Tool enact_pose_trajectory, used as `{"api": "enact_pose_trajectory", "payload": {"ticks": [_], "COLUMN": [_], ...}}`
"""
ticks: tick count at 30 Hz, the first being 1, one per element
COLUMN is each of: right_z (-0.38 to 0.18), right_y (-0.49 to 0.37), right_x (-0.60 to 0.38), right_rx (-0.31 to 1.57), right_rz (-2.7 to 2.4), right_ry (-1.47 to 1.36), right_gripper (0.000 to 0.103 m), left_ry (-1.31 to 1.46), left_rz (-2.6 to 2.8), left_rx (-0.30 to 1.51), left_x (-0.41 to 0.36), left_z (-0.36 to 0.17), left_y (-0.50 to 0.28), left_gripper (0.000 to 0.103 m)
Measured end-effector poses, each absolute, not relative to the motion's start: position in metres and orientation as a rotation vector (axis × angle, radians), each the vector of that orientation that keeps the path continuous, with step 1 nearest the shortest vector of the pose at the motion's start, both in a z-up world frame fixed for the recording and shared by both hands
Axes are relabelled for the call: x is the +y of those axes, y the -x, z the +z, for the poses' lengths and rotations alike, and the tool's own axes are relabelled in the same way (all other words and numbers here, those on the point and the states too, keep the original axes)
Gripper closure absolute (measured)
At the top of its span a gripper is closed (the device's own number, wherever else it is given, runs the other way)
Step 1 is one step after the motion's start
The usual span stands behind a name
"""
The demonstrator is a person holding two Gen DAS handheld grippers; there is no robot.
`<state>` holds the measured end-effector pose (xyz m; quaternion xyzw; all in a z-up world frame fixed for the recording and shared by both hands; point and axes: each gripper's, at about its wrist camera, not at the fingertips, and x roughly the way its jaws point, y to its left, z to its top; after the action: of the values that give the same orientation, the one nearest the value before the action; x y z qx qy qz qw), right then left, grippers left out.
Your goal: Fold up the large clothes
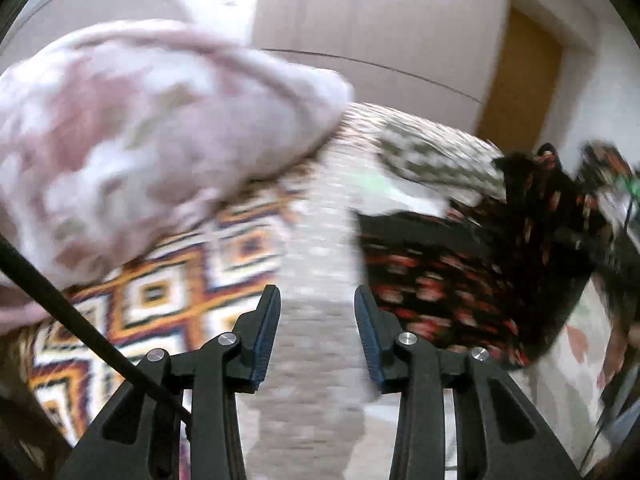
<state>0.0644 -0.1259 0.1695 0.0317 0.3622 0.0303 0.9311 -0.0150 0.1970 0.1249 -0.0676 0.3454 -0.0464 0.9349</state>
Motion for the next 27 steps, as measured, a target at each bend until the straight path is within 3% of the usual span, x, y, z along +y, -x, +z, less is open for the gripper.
{"api": "enact_pose_trajectory", "payload": {"ticks": [6, 11, 15, 18, 22, 27], "right_z": [0.099, 0.057, 0.070, 0.100, 0.139, 0.153], "right_y": [-0.078, -0.077, -0.066, -0.055, -0.035, -0.024], "right_x": [0.011, 0.042, 0.038, 0.005, -0.058, -0.129], "right_rx": [0.895, 0.926, 0.902, 0.901, 0.841, 0.789], "right_rz": [0.250, 0.241, 0.333, 0.453, 0.511, 0.377], "right_ry": [0.136, 0.232, 0.189, 0.023, -0.190, -0.232], "right_gripper": [0.083, 0.081, 0.061, 0.059, 0.059, 0.058], "left_ry": [0.274, 0.291, 0.340, 0.342, 0.300, 0.232], "left_rz": [0.011, 0.007, -0.049, -0.098, -0.193, -0.331], "left_rx": [0.712, 0.707, 0.724, 0.725, 0.724, 0.859], "left_x": [0.271, 0.281, 0.266, 0.246, 0.201, 0.137], "left_z": [0.112, 0.108, 0.111, 0.119, 0.130, 0.109], "left_y": [0.018, 0.023, 0.011, 0.002, -0.017, -0.084], "left_gripper": [0.066, 0.066, 0.061, 0.051, 0.020, 0.019]}}
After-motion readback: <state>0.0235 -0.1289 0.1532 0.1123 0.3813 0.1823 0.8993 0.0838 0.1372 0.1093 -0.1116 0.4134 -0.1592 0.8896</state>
